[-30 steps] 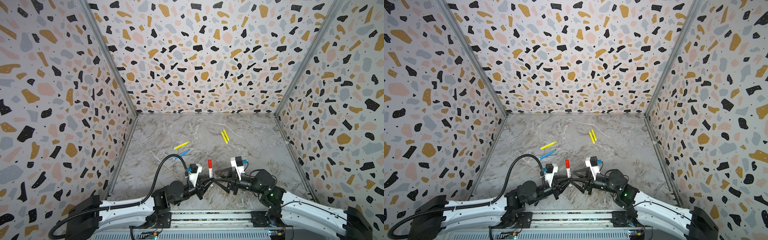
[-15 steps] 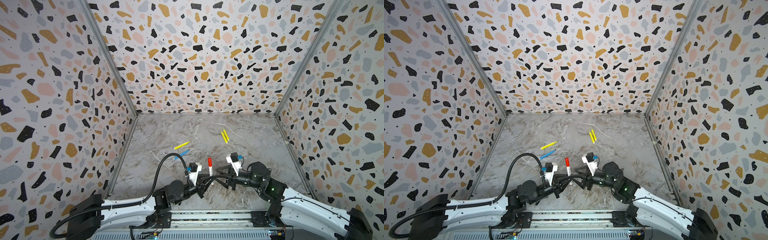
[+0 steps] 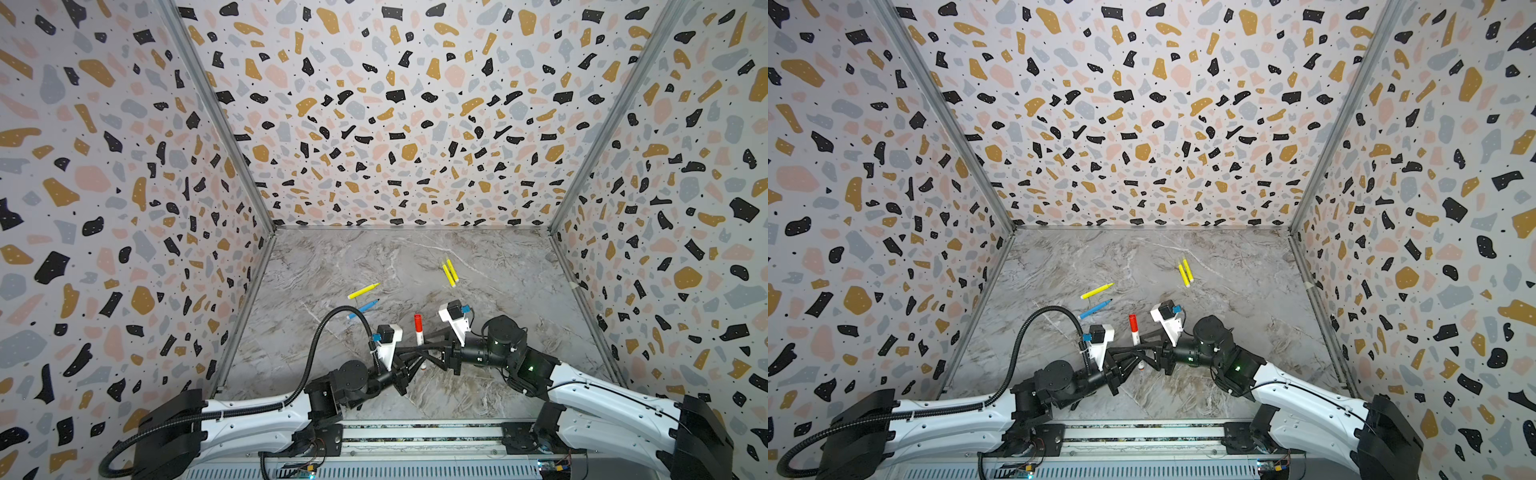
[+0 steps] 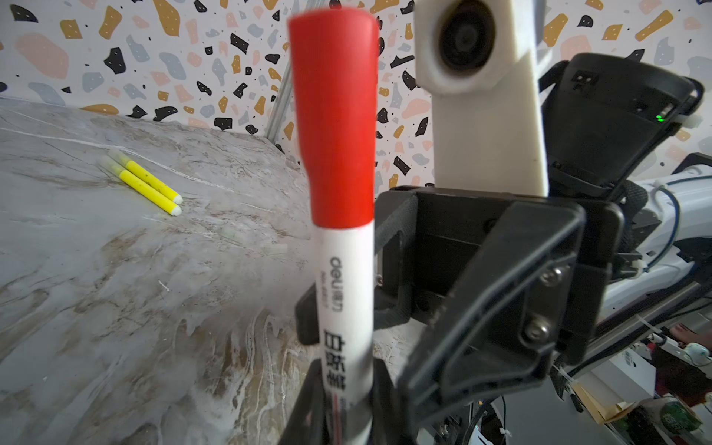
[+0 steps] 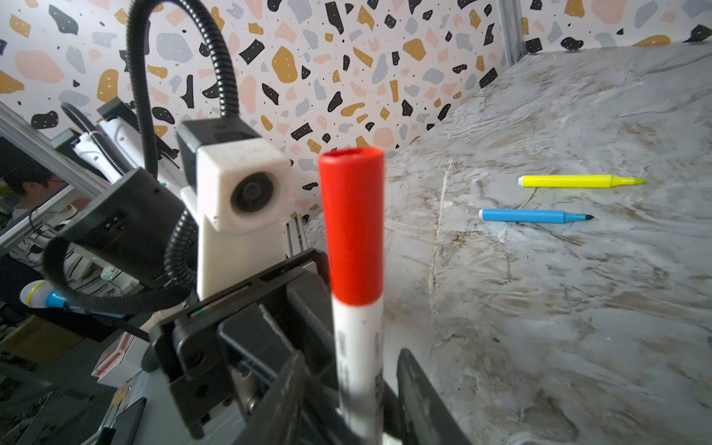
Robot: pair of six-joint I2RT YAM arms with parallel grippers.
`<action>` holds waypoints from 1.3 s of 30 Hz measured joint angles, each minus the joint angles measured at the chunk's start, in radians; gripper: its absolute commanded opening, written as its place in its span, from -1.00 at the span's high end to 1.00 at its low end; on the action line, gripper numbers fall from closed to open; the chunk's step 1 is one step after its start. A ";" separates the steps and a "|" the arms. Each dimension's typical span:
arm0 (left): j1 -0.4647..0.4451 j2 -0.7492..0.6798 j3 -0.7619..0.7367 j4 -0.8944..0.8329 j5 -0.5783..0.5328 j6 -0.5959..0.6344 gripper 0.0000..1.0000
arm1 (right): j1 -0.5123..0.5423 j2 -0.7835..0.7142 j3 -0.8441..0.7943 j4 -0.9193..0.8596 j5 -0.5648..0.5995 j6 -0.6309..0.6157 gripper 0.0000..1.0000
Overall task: Insert the pens into the pen caps
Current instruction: 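Carry the capped white marker away and lay it beside the yellow highlighters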
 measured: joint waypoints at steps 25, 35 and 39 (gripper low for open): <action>-0.003 -0.053 0.033 -0.351 -0.303 -0.081 -0.04 | -0.261 0.292 0.310 -0.386 0.127 -0.121 0.88; -0.003 -0.239 -0.019 -0.479 -0.365 -0.163 -0.05 | -0.348 0.881 0.850 -0.725 0.352 -0.248 0.86; -0.003 -0.296 -0.019 -0.520 -0.377 -0.169 -0.05 | -0.348 1.059 1.069 -0.842 0.438 -0.283 0.86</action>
